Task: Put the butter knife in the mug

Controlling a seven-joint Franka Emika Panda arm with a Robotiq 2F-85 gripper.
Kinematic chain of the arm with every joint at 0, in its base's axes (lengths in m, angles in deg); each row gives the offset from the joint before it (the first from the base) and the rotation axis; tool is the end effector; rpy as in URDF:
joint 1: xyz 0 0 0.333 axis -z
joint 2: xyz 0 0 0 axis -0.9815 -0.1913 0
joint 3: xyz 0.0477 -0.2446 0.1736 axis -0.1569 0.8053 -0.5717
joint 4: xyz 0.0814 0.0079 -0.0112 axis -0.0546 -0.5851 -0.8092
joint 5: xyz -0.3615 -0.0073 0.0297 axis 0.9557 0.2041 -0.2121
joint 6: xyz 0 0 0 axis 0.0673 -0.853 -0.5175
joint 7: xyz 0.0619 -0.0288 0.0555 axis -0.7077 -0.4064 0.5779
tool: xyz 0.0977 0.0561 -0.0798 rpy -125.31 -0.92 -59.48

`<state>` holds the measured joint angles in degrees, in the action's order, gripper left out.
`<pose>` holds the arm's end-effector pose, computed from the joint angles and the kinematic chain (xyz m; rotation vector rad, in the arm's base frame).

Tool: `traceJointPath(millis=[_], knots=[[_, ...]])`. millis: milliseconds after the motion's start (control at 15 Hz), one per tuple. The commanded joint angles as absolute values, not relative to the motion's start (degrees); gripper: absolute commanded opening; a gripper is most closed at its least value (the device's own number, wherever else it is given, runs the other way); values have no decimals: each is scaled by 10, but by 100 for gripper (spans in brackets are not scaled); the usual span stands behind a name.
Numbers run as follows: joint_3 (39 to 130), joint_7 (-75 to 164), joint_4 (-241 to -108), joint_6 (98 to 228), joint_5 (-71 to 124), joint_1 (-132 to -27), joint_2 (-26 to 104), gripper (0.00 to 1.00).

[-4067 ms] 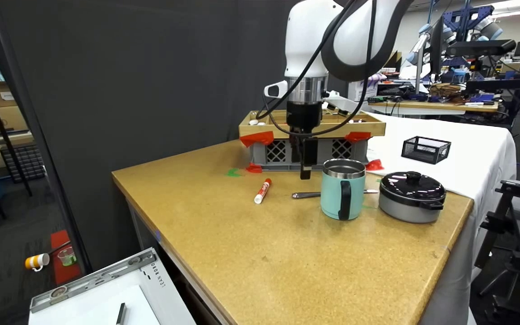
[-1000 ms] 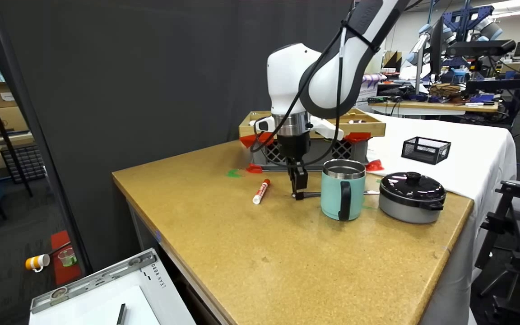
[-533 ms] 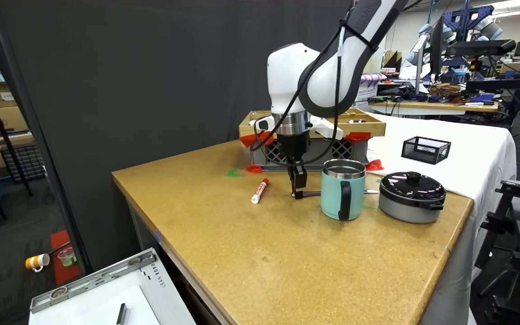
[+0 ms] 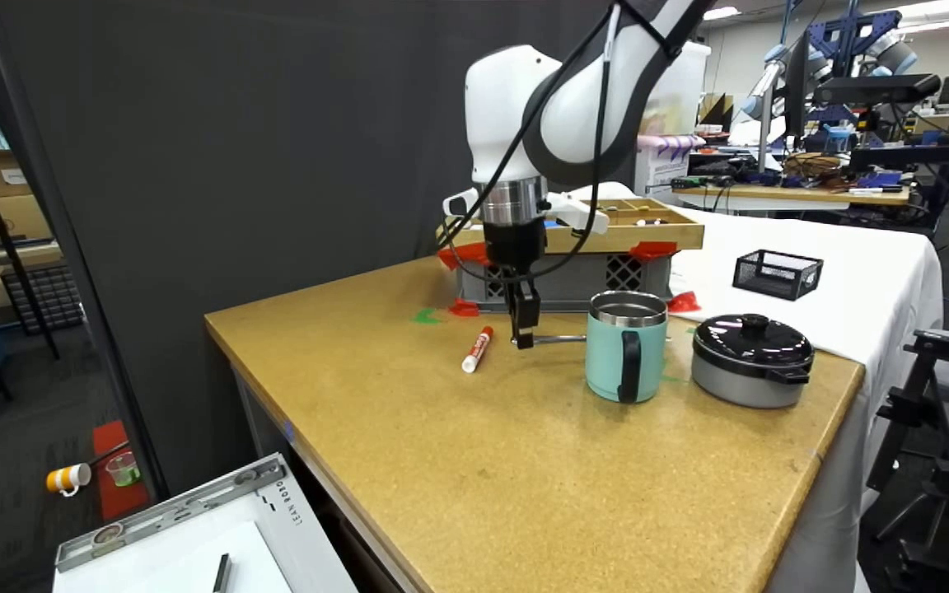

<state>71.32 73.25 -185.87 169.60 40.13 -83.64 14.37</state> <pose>0.6002 0.1400 0.1323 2.8072 1.2610 -0.0616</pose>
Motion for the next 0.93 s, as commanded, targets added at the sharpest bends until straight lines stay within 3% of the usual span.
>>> traceJointPath(millis=[0, 867], knots=[[717, 736, -1828, 1624, 395, -849, 154, 6], [716, 694, -1770, 1476, 404, -906, 229, 6]])
